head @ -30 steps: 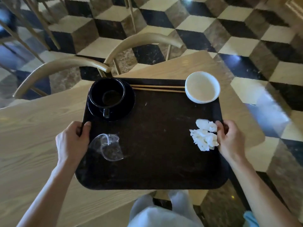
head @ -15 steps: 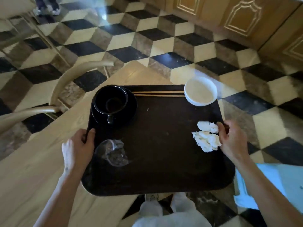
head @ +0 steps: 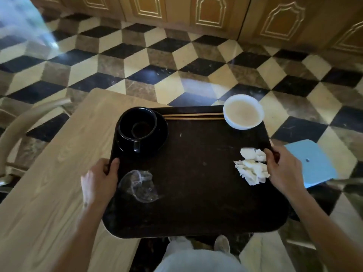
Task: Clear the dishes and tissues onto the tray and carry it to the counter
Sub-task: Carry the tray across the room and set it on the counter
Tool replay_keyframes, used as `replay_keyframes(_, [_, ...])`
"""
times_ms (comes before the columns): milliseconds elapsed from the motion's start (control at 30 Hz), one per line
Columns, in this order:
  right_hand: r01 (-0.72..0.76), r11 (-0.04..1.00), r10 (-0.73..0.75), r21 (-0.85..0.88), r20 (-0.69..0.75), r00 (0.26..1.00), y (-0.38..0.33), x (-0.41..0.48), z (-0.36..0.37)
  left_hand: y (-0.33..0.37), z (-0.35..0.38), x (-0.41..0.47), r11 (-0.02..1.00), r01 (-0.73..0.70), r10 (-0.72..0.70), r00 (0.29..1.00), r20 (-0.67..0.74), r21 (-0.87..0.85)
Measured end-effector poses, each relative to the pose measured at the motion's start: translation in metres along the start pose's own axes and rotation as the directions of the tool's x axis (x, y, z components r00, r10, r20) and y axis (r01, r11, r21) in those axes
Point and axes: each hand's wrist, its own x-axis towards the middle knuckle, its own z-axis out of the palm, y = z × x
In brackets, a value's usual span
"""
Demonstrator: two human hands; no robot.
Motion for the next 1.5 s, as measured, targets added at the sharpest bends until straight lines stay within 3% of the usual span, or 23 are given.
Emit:
replay_keyframes(300, [-0.115, 0.993, 0.117, 0.026, -0.077, 0.990, 0.096, -0.014, -0.082, 0.089, 0.063, -0.054, 0.991, -0.134, 0.135, 0.989, 0.058, -0.022])
replay_keyframes(833, [-0.296, 0.953, 0.301, 0.059, -0.125, 0.945, 0.233, -0.034, -0.175, 0.201, 0.136, -0.148, 0.974, -0.226, 0.226, 0.964, 0.141, -0.015])
replay_keyframes(1500, [-0.332, 0.939, 0.341, 0.094, -0.119, 0.932, 0.247, -0.013, -0.190, 0.242, 0.160, -0.132, 0.941, -0.337, 0.334, 0.933, 0.132, 0.004])
